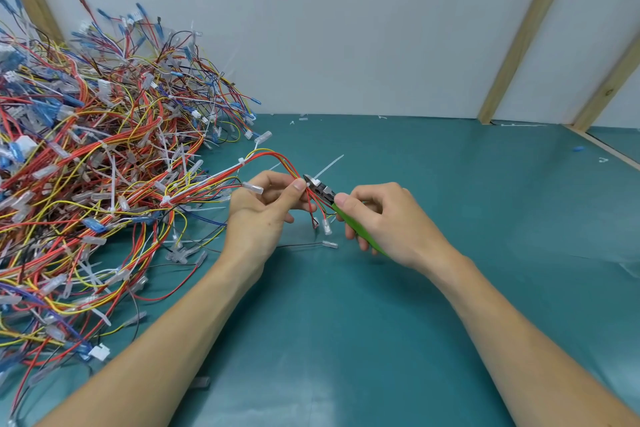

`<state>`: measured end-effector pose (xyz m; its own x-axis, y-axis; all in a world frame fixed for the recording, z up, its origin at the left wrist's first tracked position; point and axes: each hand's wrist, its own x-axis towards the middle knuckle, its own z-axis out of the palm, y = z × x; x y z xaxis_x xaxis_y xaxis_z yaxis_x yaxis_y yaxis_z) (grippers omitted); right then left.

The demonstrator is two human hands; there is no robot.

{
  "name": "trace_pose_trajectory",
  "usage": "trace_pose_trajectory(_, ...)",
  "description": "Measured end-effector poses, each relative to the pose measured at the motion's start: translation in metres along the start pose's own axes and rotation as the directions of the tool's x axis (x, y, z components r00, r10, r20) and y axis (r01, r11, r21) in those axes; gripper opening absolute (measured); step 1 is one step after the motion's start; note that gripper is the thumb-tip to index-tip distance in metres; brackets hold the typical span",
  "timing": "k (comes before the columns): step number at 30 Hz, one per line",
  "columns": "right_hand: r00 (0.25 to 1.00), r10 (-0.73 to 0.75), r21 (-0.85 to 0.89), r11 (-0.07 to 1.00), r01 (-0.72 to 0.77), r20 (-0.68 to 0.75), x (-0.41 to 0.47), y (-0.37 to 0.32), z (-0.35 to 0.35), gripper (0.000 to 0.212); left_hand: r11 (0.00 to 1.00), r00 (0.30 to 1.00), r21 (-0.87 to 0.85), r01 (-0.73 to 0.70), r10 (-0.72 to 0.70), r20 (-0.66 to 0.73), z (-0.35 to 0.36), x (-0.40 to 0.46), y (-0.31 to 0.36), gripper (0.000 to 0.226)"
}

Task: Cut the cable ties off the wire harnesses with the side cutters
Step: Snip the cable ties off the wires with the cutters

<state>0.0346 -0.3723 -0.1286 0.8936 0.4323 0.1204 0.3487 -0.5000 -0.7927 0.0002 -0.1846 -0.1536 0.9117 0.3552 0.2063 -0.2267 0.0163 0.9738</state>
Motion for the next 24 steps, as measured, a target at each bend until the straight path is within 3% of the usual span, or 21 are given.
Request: trace_pose_trajectory(24, 0.999, -0.005, -0.061, 0.998, 0.002, -0.049, 0.0030, 0.0064, -0.0002, 0.047, 1.000, 1.000, 0.013, 0.020, -0.020, 0.000, 0.0008, -0.0006, 0.0014, 0.014)
